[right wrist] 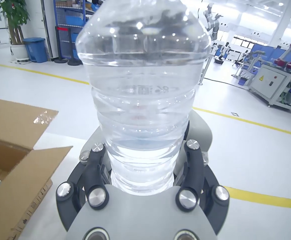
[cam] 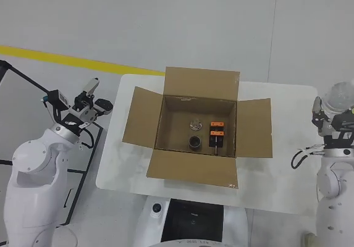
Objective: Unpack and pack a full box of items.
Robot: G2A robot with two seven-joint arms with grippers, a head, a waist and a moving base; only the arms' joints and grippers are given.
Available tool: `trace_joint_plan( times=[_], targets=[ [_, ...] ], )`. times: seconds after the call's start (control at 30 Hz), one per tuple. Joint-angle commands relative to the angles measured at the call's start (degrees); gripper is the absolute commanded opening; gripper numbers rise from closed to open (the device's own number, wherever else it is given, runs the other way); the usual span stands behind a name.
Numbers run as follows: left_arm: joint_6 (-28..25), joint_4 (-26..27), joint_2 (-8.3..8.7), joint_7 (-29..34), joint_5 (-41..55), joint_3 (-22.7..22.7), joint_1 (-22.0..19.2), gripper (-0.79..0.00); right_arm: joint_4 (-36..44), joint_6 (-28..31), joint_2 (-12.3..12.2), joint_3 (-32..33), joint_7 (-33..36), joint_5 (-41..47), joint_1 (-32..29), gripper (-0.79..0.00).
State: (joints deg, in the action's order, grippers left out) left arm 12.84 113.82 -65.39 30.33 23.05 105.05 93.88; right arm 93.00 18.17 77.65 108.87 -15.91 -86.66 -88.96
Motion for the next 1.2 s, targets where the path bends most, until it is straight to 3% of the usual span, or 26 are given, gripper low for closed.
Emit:
trace_joint_plan(
  times=[0.0, 0.13, 0.43, 0.8, 1.17],
  targets=[
    [0.0, 0.0, 0.0, 0.0, 0.0, 0.0, 0.0, 0.0, -5.6, -0.5, -0.1, -1.4, -1.8, -0.7, 1.9, -0.785],
    [0.0, 0.0, 0.0, 0.0, 0.0, 0.0, 0.0, 0.0, -13.4, -1.8, -0.2, -2.8, -2.4, -1.2, 5.3, -0.785],
    [0.0, 0.0, 0.0, 0.0, 0.0, 0.0, 0.0, 0.0, -13.7, -1.4, -0.2, -3.0, -3.3, -0.8, 5.1, -0.785],
    [0.0, 0.0, 0.0, 0.0, 0.0, 0.0, 0.0, 0.0, -36.8, -2.2, -0.6, -6.3, -14.2, 0.3, 14.7, -0.785],
    [0.0, 0.0, 0.0, 0.0, 0.0, 0.0, 0.0, 0.0, -47.9, -4.2, -0.7, -9.3, -17.4, 0.4, 20.2, -0.785]
  ],
)
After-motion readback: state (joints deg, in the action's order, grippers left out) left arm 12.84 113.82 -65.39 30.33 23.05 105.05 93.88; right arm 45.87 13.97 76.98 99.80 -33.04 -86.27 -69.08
